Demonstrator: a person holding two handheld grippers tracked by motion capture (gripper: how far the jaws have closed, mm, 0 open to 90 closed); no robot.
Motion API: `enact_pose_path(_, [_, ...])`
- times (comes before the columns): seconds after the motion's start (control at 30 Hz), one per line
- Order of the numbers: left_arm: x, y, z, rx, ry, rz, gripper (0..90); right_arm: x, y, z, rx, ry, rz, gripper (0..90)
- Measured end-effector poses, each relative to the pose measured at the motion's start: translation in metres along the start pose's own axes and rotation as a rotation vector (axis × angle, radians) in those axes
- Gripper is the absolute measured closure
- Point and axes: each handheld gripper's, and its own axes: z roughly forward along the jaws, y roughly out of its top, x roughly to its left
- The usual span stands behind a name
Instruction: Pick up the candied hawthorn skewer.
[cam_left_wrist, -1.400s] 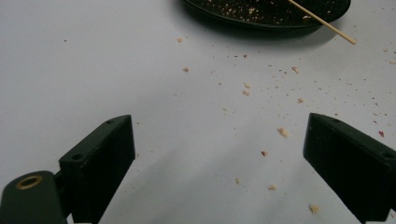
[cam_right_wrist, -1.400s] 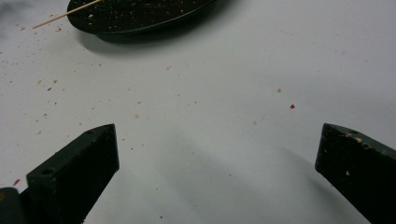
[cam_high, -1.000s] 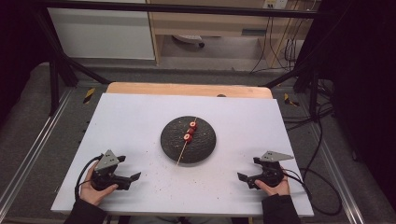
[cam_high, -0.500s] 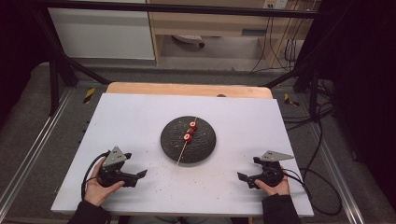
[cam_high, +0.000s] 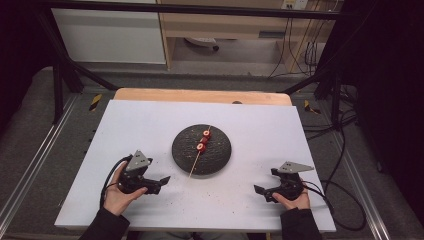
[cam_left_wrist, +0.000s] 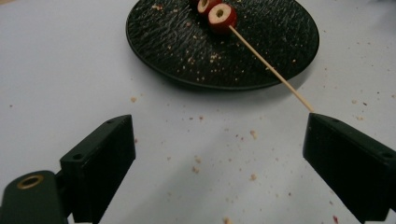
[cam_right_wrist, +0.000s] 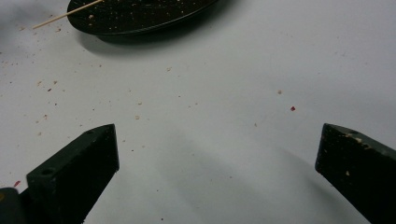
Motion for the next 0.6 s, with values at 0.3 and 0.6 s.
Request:
enact_pose_path(0.3, [-0.013, 0.025, 0.026, 0.049, 0.021, -0.001, 10.3, 0.0, 0.0, 0.0, 0.0, 0.001, 0.001, 0.6])
enact_pose_path(0.6, [-0.023, 0.045, 0.059, 0.09, 0.042, -0.011, 16.1, 0.0, 0.0, 0.0, 0.002, 0.001, 0.001, 0.6])
